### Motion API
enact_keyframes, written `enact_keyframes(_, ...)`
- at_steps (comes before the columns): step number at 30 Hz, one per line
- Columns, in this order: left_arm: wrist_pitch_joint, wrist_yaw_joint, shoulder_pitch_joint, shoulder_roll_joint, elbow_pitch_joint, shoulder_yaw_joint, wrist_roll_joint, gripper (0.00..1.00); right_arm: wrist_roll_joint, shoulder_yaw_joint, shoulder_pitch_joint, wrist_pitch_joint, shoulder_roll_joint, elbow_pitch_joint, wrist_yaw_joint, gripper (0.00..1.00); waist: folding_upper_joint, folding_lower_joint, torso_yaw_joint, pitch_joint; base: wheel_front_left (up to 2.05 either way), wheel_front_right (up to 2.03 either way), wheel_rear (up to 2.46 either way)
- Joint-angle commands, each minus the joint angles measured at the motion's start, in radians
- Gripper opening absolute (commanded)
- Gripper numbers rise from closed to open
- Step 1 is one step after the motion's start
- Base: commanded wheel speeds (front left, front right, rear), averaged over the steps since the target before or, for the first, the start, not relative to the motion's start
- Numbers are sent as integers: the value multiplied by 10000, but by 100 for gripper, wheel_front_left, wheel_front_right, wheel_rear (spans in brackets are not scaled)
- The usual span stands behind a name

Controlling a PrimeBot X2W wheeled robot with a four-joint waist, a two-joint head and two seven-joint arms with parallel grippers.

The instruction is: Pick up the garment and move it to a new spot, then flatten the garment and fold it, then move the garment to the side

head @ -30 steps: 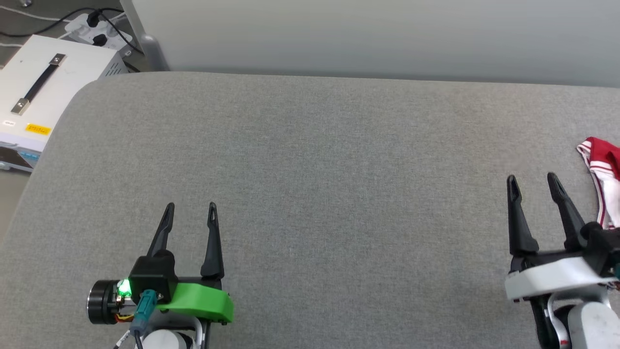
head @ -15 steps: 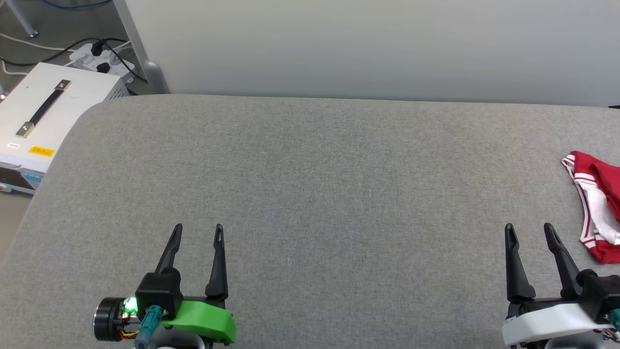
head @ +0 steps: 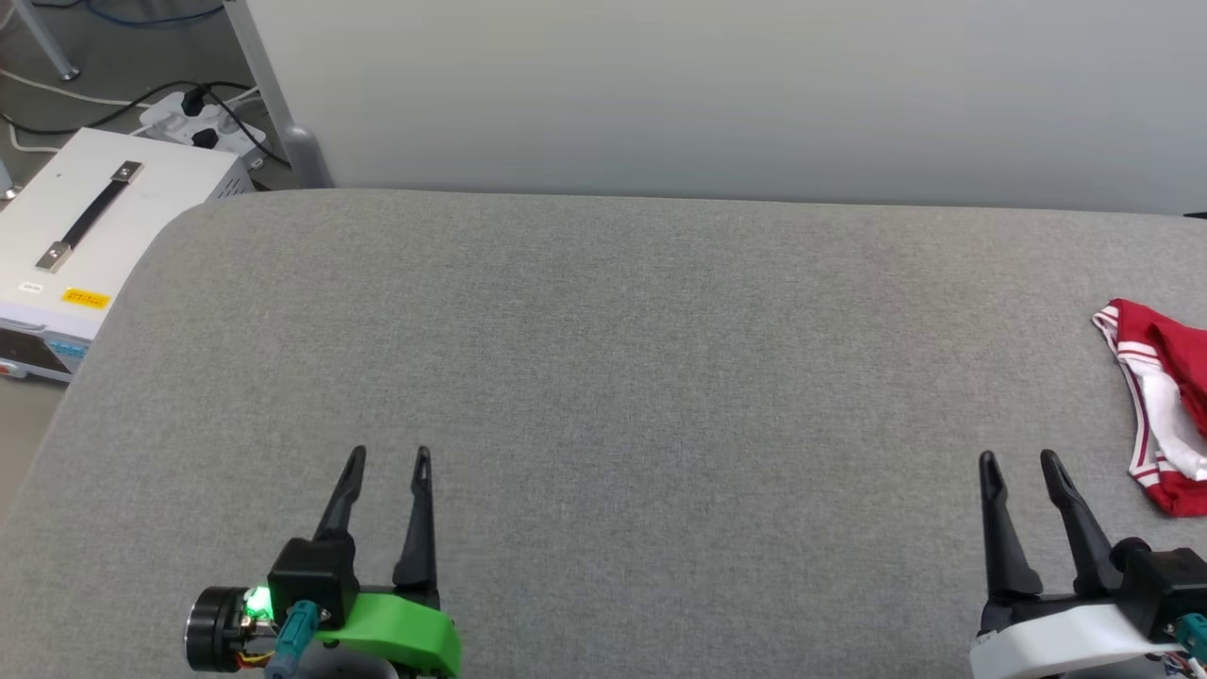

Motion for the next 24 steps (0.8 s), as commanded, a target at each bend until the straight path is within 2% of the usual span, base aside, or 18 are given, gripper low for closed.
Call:
enact_keyframes(1,4,0,0,2,-3,6,0,0,-1,0,-1,2,-2,0,0,0,0,0,0,-1,0,0,0)
enact_keyframes(24,419,8,-59,-10,-145,116,86,0,-264,76,-173,426,8,7,-2,0,0,0,-97,-41,0,0,0)
